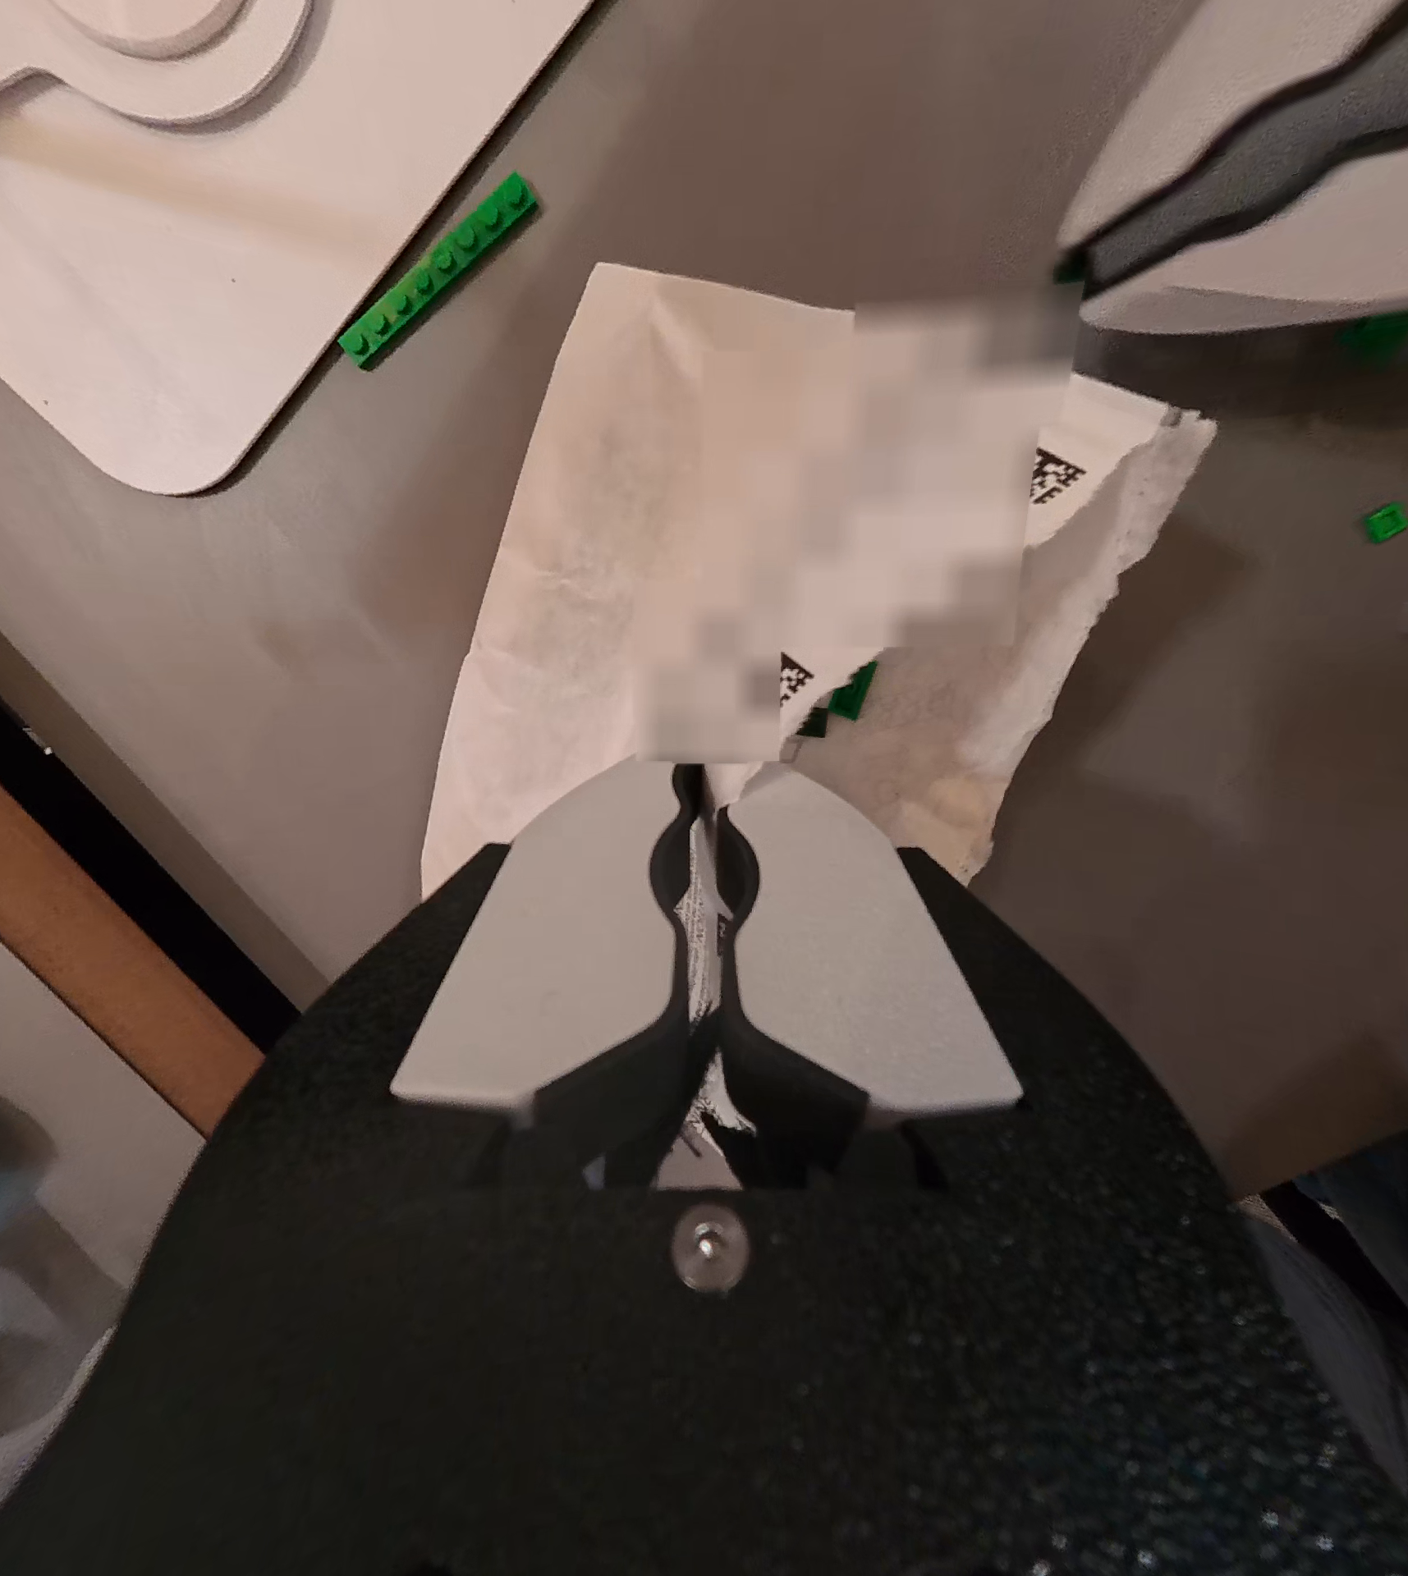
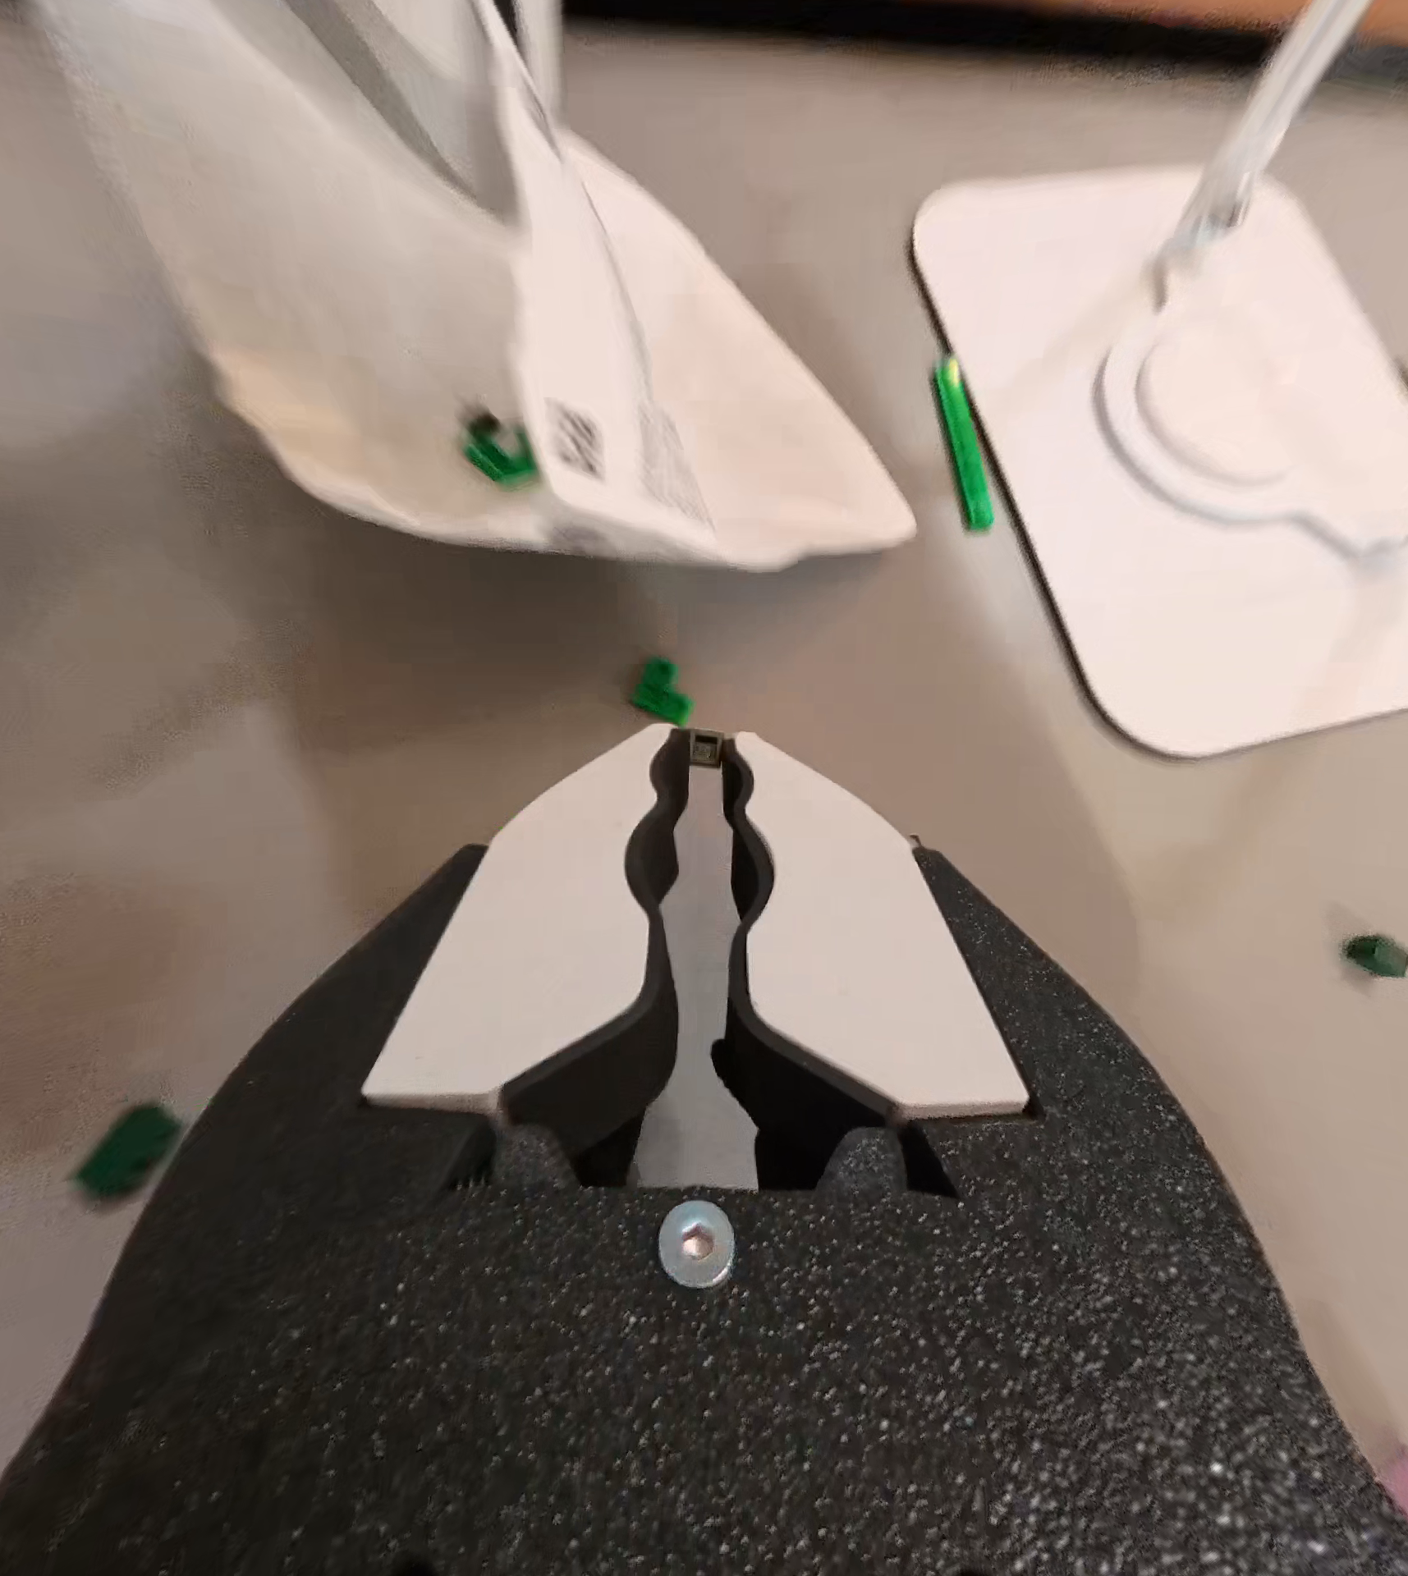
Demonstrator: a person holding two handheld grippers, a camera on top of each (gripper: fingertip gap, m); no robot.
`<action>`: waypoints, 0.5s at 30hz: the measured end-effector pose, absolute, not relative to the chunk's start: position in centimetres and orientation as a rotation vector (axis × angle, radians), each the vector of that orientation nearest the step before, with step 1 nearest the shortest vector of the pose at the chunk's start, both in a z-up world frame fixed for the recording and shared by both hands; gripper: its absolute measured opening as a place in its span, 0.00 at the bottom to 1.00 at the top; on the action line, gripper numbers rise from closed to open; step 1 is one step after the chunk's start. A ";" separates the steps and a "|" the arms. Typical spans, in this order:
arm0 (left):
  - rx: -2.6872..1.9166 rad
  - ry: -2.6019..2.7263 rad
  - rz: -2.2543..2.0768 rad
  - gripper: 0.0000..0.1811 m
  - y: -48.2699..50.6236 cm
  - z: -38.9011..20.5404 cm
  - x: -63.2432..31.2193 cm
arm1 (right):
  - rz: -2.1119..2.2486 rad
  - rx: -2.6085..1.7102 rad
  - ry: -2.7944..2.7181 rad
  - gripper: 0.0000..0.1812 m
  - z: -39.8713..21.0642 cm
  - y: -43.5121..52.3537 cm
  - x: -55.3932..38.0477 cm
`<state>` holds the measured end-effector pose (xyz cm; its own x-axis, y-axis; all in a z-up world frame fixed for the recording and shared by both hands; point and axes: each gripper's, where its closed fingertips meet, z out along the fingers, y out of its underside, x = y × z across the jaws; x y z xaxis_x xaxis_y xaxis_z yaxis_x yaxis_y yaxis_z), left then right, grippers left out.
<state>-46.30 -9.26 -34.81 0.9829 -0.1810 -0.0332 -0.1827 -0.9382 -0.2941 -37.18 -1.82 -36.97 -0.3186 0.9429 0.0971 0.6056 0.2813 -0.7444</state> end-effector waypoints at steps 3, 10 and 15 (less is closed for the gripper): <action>-2.841 0.261 0.010 0.00 -9.2 -35.0 -46.2 | 1.037 -1.240 -1.962 0.04 -32.6 -5.8 -37.2; -2.839 0.289 0.021 0.00 -9.1 -34.9 -45.9 | 0.863 -1.008 -2.006 0.04 -33.2 -10.6 -40.1; -2.825 0.282 0.012 0.00 -9.2 -34.6 -46.1 | 0.719 -0.960 -2.040 0.06 -34.7 -10.5 -40.8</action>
